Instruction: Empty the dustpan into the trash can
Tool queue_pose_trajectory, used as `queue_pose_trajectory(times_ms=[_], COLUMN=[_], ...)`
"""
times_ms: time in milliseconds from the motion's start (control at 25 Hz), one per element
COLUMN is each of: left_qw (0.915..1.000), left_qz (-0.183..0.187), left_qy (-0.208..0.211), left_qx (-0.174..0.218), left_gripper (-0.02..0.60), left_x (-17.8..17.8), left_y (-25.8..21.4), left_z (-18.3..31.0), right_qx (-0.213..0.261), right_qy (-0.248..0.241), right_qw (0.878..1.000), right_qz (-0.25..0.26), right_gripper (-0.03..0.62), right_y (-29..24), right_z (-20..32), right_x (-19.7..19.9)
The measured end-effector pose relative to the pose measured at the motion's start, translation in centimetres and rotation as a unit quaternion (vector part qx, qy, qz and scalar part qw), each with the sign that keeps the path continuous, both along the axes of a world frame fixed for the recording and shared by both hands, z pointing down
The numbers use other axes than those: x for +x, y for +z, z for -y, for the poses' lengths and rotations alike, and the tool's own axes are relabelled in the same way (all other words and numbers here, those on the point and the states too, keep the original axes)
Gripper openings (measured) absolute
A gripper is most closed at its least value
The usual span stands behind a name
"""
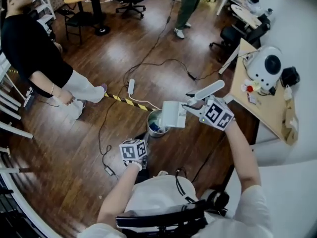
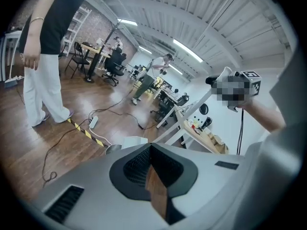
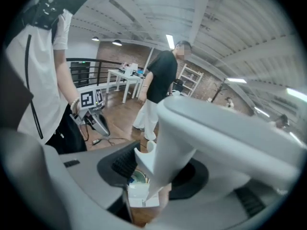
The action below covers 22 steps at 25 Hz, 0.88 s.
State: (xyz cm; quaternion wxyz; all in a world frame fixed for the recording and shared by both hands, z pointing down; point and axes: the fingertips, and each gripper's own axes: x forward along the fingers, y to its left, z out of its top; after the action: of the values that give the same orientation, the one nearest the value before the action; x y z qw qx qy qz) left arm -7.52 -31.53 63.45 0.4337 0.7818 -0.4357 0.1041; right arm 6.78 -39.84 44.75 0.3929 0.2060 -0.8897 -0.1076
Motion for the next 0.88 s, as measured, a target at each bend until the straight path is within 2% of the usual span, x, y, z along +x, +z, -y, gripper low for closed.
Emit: queue_pose_trajectory(times_ms=[120,240,360,560,880], left_qw=[0.9998,0.9992,0.9979,0.9945,0.9821], left_qz=[-0.001,0.003,0.005,0.004,0.011], left_qy=[0.019,0.039,0.065,0.104,0.188], left_qx=[0.002,-0.001,-0.003,0.001,-0.009], left_gripper=[-0.011,-0.011,-0.011,-0.011,-0.011], left_x=[1.3,2.7,4.4,7.7,14.1], left_y=[-0.2,-0.1,0.3,0.2,0.2], left_z=[0.6,1.1,1.2,2.6,1.7], right_qx=[-0.004,-0.006,0.000,0.004,-0.033], right_qy=[0.087,0.196,0.291,0.409,0.555], right_qw=[0.996,0.978,0.953,0.907,0.828], right_qz=[0.034,0.067,0.088,0.097,0.076], right_gripper=[0.187,0.187,0.187,0.186,0.184], right_y=[-0.9,-1.9,-3.2,-5.0,1.0], right_z=[1.5,2.3,1.2,-2.0,-9.9], right_x=[3.9,9.0,14.0,20.6,30.7])
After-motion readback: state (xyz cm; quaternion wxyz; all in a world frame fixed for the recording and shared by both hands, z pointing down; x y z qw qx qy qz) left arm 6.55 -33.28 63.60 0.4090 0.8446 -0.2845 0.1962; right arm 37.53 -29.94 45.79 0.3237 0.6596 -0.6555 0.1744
